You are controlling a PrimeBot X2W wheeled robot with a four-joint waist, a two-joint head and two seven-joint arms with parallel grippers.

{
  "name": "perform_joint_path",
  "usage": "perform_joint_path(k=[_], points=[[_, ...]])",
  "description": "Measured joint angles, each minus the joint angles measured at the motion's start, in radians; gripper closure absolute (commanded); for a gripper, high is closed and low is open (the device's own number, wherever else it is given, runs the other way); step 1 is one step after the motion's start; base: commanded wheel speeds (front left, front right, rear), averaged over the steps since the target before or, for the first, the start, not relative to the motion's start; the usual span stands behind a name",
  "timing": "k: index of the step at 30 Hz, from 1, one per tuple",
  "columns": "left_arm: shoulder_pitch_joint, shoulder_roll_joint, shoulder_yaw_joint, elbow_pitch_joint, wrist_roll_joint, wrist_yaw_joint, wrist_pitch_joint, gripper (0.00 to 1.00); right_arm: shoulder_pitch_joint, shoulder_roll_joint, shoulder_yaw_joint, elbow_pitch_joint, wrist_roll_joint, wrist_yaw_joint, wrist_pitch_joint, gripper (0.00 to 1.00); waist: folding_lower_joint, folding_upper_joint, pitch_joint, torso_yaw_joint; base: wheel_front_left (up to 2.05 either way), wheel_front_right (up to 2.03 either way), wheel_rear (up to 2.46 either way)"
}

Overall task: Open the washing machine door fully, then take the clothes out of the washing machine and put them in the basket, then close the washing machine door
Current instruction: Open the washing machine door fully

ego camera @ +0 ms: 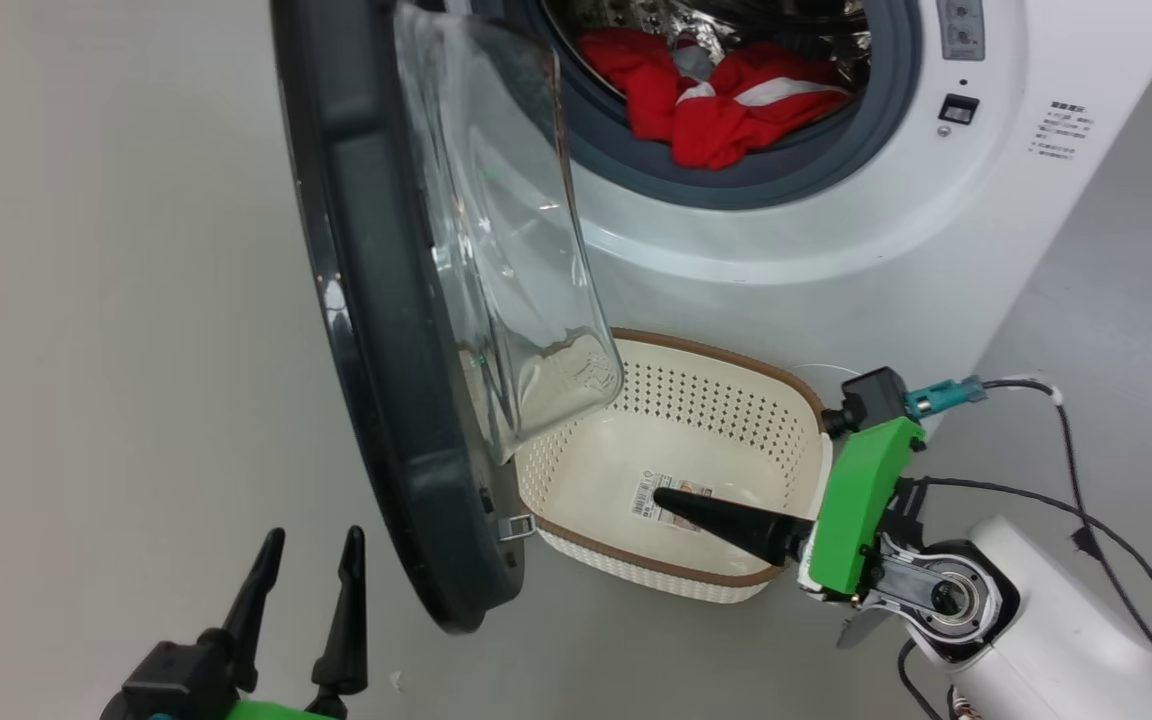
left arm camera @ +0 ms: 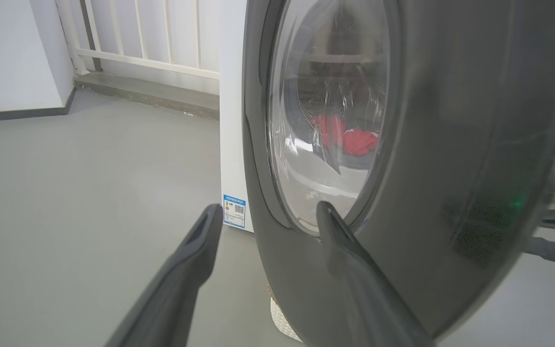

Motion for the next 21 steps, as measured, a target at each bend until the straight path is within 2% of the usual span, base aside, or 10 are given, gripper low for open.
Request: perform_joint_path(k=[11,21], points=[[-0.002,0.000,0.035,0.009,0.000,-0.007,0.000,0.00,0.021,-0.086,0.035,0.000,-0.102,0.000,-0.211,0.00,0.0000,0.0000,0.005,-0.037,0.00,0.00,0.00],[-0.002,-0.001,0.050,0.014,0.002,-0.007,0.000,0.00,0.048,-0.180,0.143,0.004,-0.180,0.000,-0.408,0.00,0.0000,0.0000,-0.002,-0.046,0.00,0.00,0.00]])
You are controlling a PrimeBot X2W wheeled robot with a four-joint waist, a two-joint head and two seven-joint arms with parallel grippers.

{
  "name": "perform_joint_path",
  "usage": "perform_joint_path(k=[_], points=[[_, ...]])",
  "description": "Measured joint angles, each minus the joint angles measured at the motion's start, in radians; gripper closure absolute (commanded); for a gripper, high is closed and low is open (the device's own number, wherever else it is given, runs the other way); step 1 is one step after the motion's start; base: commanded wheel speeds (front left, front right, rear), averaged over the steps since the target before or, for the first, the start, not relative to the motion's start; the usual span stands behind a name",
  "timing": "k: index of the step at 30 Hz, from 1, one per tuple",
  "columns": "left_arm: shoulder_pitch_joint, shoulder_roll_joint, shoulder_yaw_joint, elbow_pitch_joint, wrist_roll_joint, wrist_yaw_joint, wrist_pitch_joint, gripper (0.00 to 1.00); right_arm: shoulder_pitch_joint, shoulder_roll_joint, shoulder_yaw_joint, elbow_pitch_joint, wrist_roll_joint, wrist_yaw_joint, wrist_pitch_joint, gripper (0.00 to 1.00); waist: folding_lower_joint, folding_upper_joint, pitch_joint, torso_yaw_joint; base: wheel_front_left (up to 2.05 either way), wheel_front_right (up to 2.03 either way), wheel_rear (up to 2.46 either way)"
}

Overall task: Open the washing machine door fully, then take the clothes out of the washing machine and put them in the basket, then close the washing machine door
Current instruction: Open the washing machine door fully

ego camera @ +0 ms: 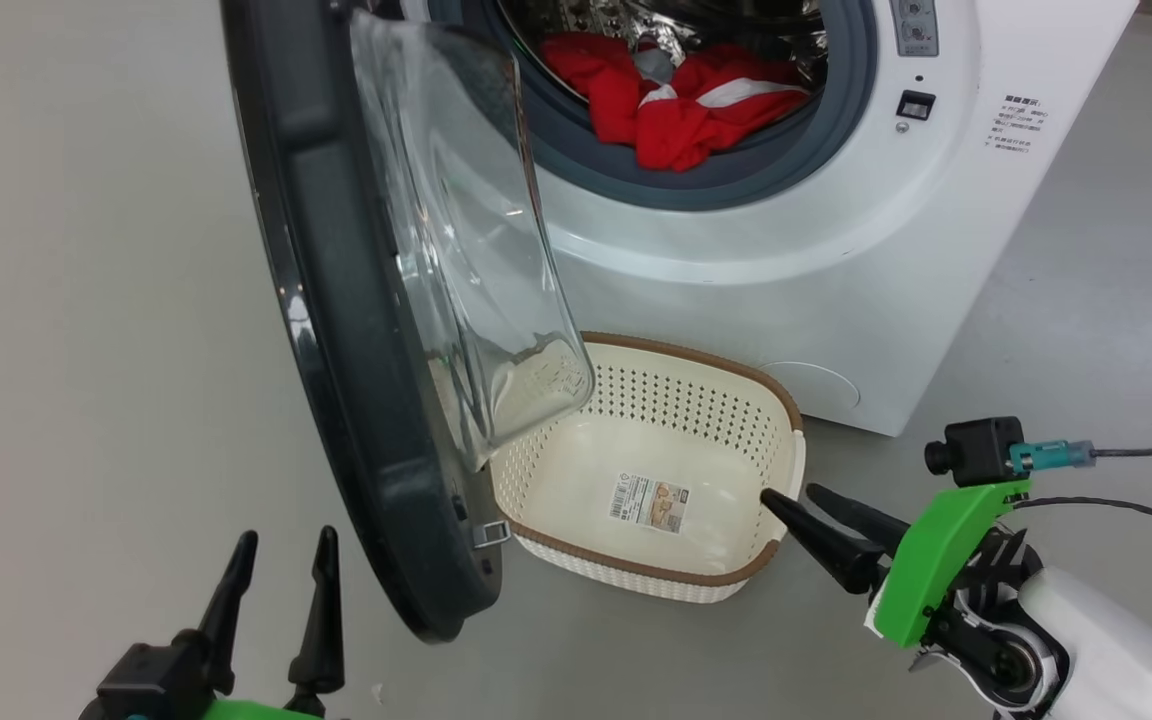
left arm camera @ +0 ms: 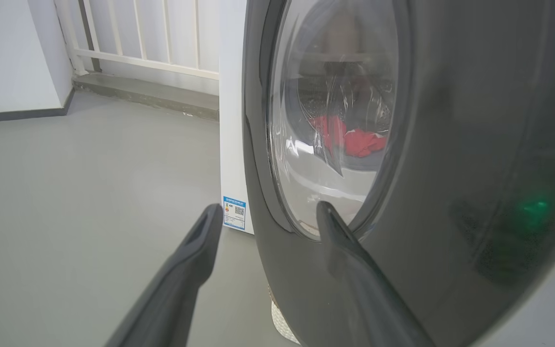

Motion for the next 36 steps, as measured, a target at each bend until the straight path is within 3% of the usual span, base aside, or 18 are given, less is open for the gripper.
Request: perform_joint_path(k=[12,18,26,36], points=[[0.002,0.000,0.010,0.008,0.007,-0.009,0.000,0.00,0.000,-0.063,0.158,0.004,-0.078,0.000,-0.341,0.00,0.0000,0.0000,-0.013,-0.007,0.00,0.00,0.00],[0.004,0.000,0.012,0.010,0.008,-0.010,0.000,0.00,-0.003,-0.073,0.183,0.028,-0.140,0.000,-0.402,0.00,0.0000,0.0000,-0.015,-0.008,0.00,0.00,0.00],[0.004,0.000,0.015,0.010,0.008,-0.010,0.000,0.00,0.025,-0.028,-0.017,-0.009,-0.352,0.001,-0.403,0.00,0.0000,0.0000,-0.011,-0.007,0.00,0.00,0.00],[0.004,0.000,0.013,0.010,0.008,-0.010,0.000,0.00,0.126,0.049,-0.175,-0.055,-0.525,0.001,-0.403,0.00,0.0000,0.0000,-0.009,-0.004,0.00,0.00,0.00]])
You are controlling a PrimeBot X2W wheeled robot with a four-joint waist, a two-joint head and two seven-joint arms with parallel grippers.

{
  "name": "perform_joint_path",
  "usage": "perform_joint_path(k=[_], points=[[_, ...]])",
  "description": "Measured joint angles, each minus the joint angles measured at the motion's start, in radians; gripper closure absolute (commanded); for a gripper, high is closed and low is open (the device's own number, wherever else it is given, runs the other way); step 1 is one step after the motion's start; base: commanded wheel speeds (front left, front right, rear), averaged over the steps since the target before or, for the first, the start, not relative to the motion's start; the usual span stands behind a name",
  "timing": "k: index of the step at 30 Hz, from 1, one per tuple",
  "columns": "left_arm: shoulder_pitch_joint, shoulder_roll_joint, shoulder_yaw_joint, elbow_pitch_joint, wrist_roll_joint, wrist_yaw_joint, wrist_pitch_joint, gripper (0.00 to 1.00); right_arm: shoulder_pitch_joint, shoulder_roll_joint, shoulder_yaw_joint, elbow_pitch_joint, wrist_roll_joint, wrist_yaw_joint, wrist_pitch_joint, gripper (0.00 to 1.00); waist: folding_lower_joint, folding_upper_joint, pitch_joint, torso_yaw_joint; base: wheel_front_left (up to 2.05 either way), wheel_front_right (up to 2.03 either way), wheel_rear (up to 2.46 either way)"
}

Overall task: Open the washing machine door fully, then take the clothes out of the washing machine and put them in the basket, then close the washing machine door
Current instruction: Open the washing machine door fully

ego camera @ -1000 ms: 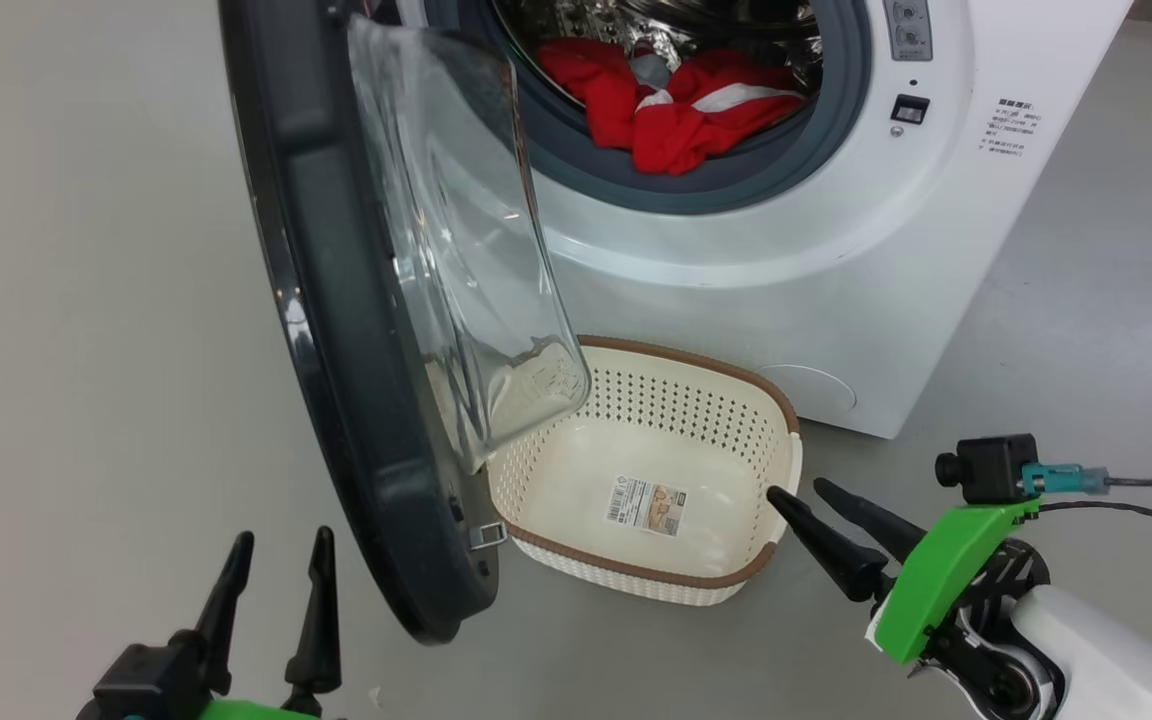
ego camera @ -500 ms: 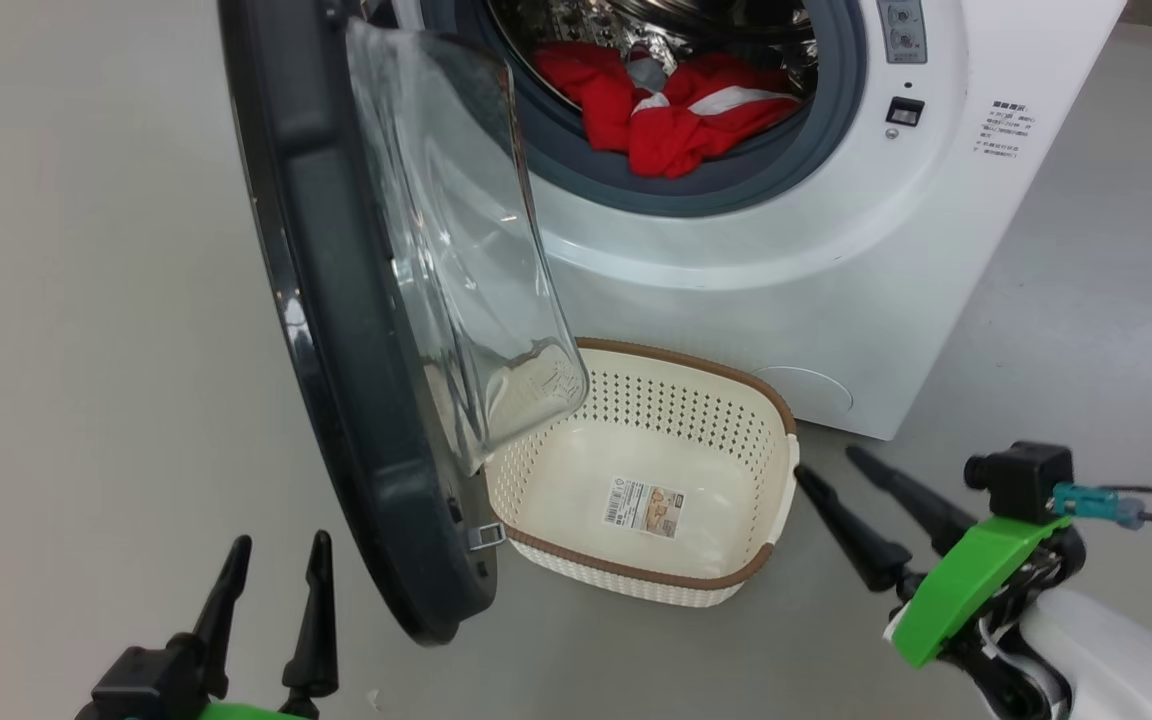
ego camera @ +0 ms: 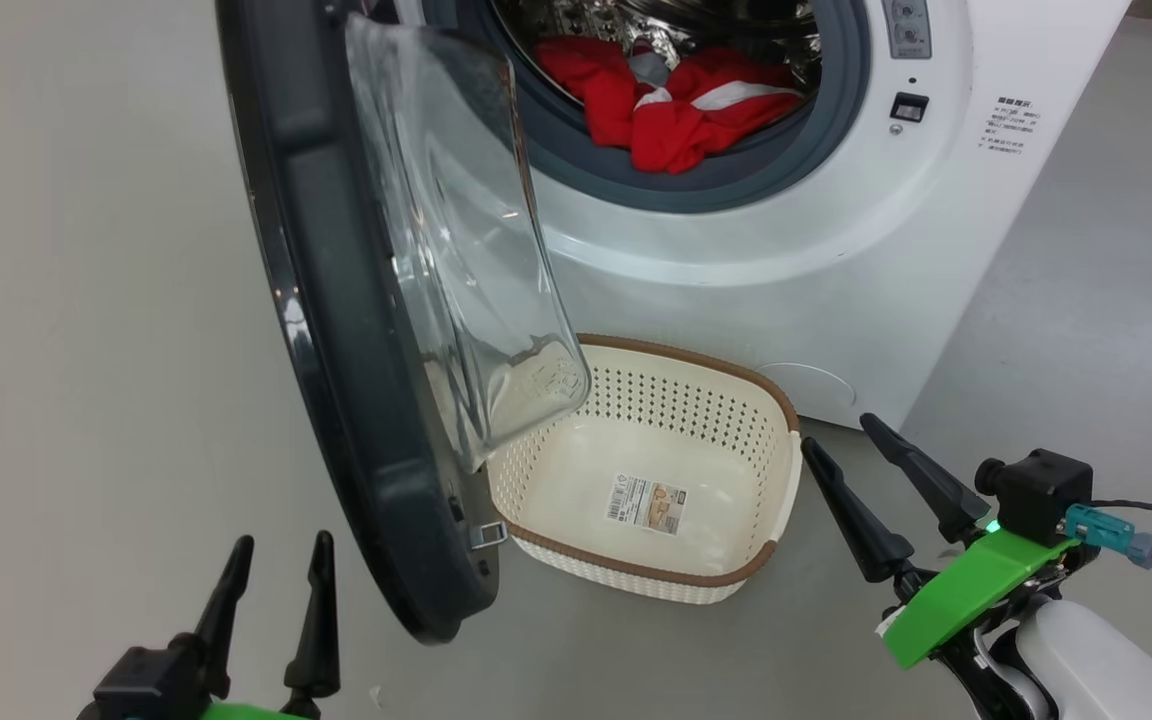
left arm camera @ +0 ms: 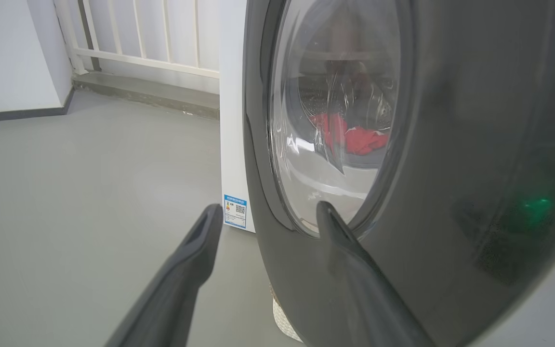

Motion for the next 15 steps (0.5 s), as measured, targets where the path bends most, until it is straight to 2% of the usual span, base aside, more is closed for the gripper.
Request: perform_joint_path(k=[2,10,15], points=[[0.000,0.000,-0.001,0.000,0.000,0.000,0.000,0.00,0.022,0.017,-0.045,-0.028,-0.057,0.000,-0.001,0.00,0.0000,0.0000,0.002,0.002,0.00,0.00,0.00],[0.000,0.000,-0.006,-0.001,0.000,0.000,0.000,0.00,0.072,0.063,-0.141,-0.042,-0.140,0.000,-0.004,0.00,0.0000,0.0000,0.004,0.008,0.00,0.00,0.00],[0.000,0.000,-0.009,-0.001,-0.002,0.001,0.000,0.00,0.094,0.071,-0.168,-0.038,-0.191,0.000,-0.004,0.00,0.0000,0.0000,0.005,0.012,0.00,0.00,0.00]])
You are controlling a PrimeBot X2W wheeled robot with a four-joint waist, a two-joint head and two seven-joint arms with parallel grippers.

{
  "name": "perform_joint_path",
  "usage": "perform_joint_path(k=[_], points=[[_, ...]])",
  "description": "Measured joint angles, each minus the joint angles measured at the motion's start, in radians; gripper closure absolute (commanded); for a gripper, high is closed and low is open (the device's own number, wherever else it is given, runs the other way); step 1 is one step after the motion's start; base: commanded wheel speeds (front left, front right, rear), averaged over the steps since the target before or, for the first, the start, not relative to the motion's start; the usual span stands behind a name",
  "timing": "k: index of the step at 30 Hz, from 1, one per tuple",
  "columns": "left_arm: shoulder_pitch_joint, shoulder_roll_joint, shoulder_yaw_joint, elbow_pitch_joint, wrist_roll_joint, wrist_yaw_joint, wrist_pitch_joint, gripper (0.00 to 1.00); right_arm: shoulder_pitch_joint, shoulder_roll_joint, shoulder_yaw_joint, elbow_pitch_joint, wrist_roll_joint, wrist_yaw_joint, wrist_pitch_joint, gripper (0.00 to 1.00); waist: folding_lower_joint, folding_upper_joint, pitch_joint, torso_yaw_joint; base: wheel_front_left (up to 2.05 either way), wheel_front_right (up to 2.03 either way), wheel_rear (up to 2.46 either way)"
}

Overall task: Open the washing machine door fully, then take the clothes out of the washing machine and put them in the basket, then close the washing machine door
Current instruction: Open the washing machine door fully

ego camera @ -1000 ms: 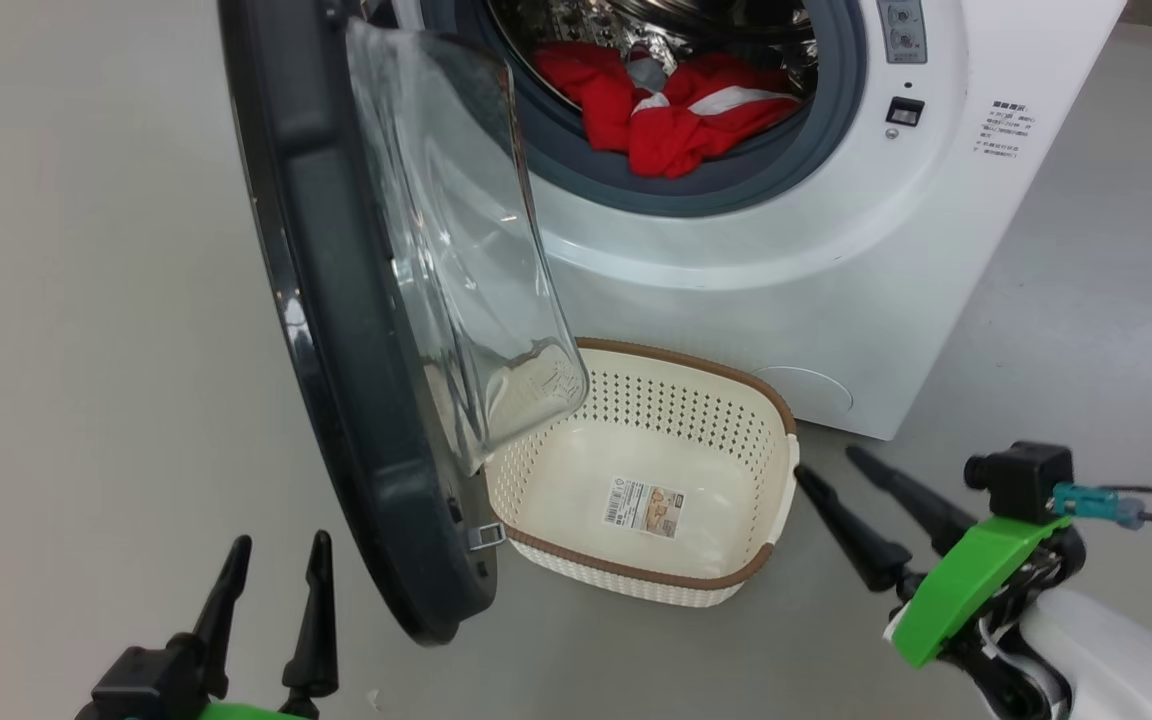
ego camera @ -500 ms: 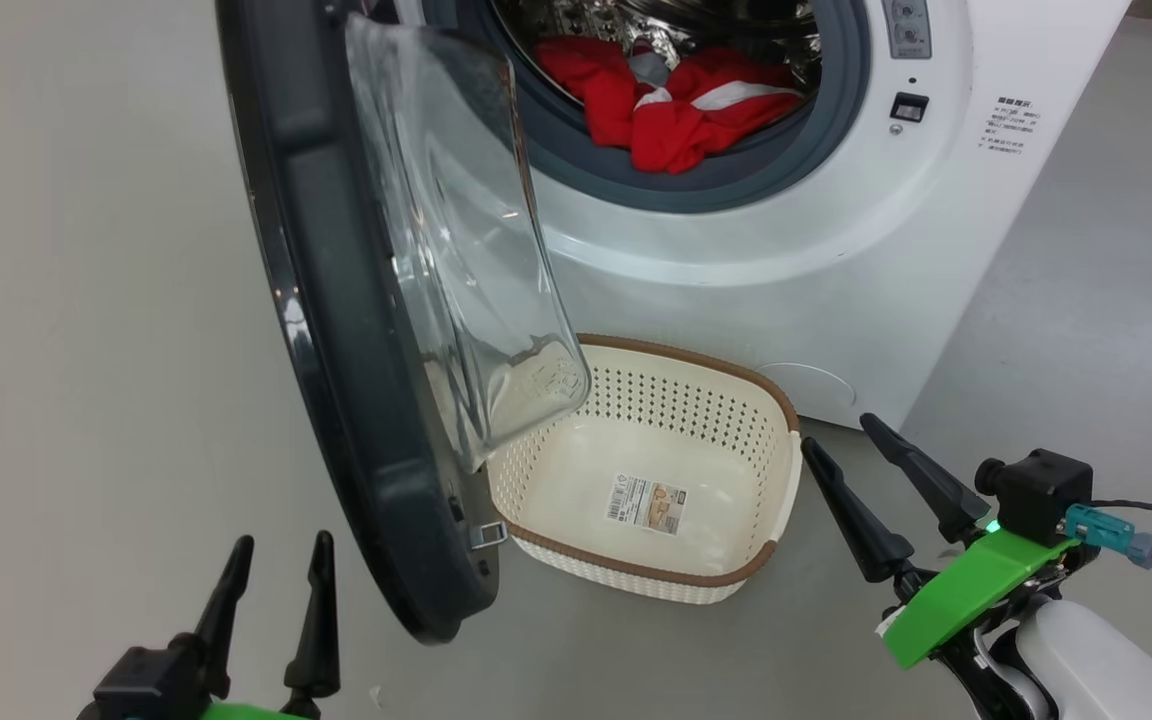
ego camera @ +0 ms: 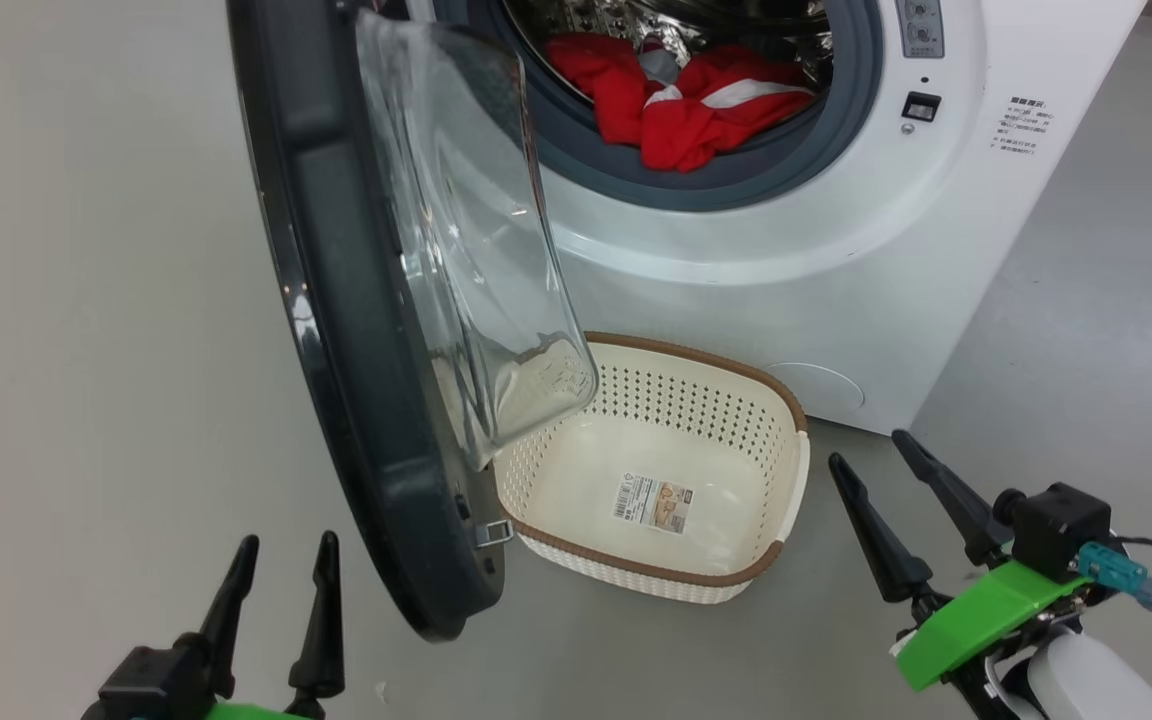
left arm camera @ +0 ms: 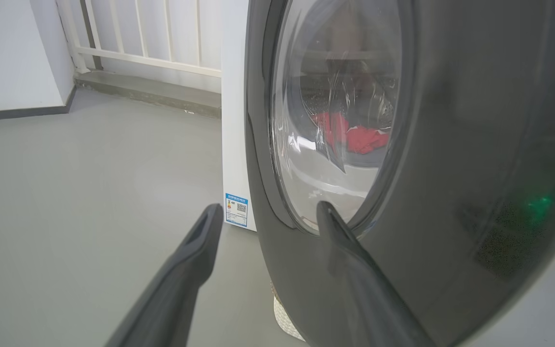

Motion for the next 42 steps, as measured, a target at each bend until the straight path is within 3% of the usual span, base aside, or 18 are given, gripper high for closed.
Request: perform_joint_path(k=[11,12,13,19,23,27,31,35,38,42], points=[[0.000,0.000,-0.004,0.001,-0.004,0.001,0.000,0.00,0.065,0.035,-0.062,0.031,-0.051,0.000,0.000,0.00,0.0000,0.0000,-0.007,0.005,0.00,0.00,0.00],[0.000,0.000,-0.004,0.001,-0.004,0.001,0.000,0.53,0.065,0.036,-0.063,0.031,-0.053,0.000,0.000,0.00,0.0000,0.0000,-0.007,0.004,0.00,0.00,0.00],[0.000,0.000,-0.001,0.000,-0.005,0.002,0.000,1.00,0.065,0.039,-0.063,0.031,-0.053,0.000,0.000,0.00,0.0000,0.0000,-0.007,0.004,0.00,0.00,0.00],[-0.002,-0.001,0.106,-0.112,-0.042,0.038,0.000,1.00,0.065,0.046,-0.072,0.031,-0.054,0.000,0.000,0.00,0.0000,0.0000,-0.008,0.000,0.00,0.00,0.00],[-0.021,-0.001,0.187,-0.292,-0.063,0.054,-0.003,1.00,0.065,0.046,-0.084,0.030,-0.060,0.000,0.000,0.00,0.0000,0.0000,-0.006,-0.001,0.00,0.00,0.00],[-0.039,-0.001,0.169,-0.503,-0.076,0.072,-0.008,1.00,0.065,0.045,-0.092,0.026,-0.078,0.000,0.000,0.00,0.0000,0.0000,-0.003,-0.001,0.00,0.00,0.00],[-0.037,-0.001,0.030,-0.657,-0.087,0.074,-0.009,1.00,0.065,0.043,-0.091,0.018,-0.091,0.000,0.000,0.00,0.0000,0.0000,-0.001,-0.001,0.00,0.00,0.00],[-0.015,0.001,-0.151,-0.680,-0.075,0.041,-0.009,1.00,0.066,0.042,-0.093,0.010,-0.118,0.000,0.000,0.00,0.0000,0.0000,-0.002,-0.001,0.00,0.00,0.00],[0.003,0.004,-0.294,-0.641,-0.083,0.008,-0.008,1.00,0.066,0.042,-0.094,0.001,-0.138,0.000,0.000,0.00,0.0000,0.0000,-0.003,-0.001,0.00,0.00,0.00],[0.029,0.008,-0.429,-0.491,-0.108,-0.018,-0.007,1.00,0.069,0.043,-0.096,-0.009,-0.155,0.000,0.000,0.00,0.0000,0.0000,-0.003,-0.003,0.00,0.00,0.00]])
